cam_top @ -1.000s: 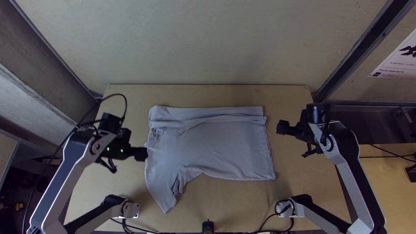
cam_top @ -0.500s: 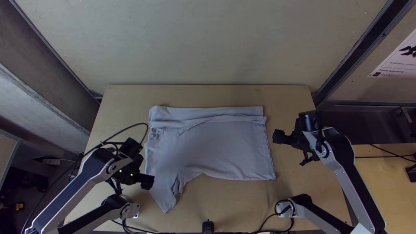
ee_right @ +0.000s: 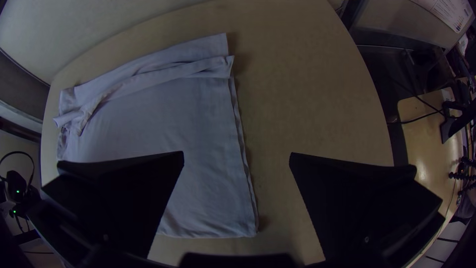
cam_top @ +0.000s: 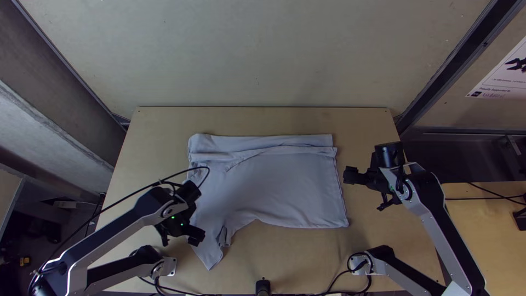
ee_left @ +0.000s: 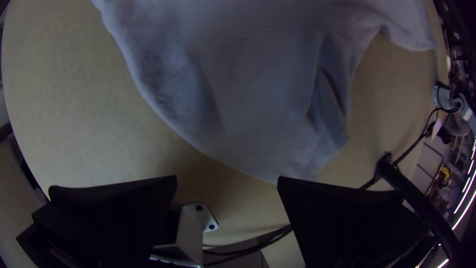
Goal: Fold the t-shirt
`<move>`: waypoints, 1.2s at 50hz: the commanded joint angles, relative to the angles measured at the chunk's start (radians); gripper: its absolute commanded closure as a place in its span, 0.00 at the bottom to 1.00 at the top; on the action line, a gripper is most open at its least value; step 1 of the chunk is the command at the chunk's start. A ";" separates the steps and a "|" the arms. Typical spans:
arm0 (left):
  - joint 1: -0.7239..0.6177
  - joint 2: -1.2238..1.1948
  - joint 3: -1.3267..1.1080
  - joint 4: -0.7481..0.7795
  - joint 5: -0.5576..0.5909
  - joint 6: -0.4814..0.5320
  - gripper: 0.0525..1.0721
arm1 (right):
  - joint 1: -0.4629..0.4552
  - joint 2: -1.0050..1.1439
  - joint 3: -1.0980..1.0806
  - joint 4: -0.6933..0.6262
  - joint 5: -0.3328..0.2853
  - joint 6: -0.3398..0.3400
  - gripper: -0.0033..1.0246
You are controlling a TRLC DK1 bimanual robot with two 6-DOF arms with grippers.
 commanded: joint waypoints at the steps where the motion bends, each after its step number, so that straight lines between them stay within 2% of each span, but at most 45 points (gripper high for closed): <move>1: -0.055 0.039 -0.049 0.023 -0.023 -0.036 0.05 | 0.007 0.005 -0.028 0.015 -0.002 0.002 0.05; 22: -0.121 0.156 -0.118 0.141 -0.059 -0.070 0.06 | 0.007 0.018 -0.056 0.027 -0.004 0.002 0.05; 29: -0.150 0.191 -0.129 0.166 -0.056 -0.057 0.27 | 0.008 0.013 -0.080 0.026 -0.004 0.002 0.05; 35: -0.179 0.188 -0.129 0.185 -0.053 -0.040 0.62 | 0.008 0.008 -0.116 0.026 -0.011 -0.012 0.05; 43: -0.185 0.144 -0.128 0.235 -0.061 -0.031 0.98 | 0.017 -0.001 -0.168 -0.011 -0.063 -0.024 0.06; 51: -0.142 0.116 -0.118 0.239 -0.075 -0.028 0.97 | 0.044 0.011 -0.231 -0.054 -0.097 -0.026 0.06; 60: -0.044 0.053 -0.068 0.218 -0.076 -0.002 0.97 | 0.045 0.076 -0.309 -0.072 -0.132 -0.036 0.10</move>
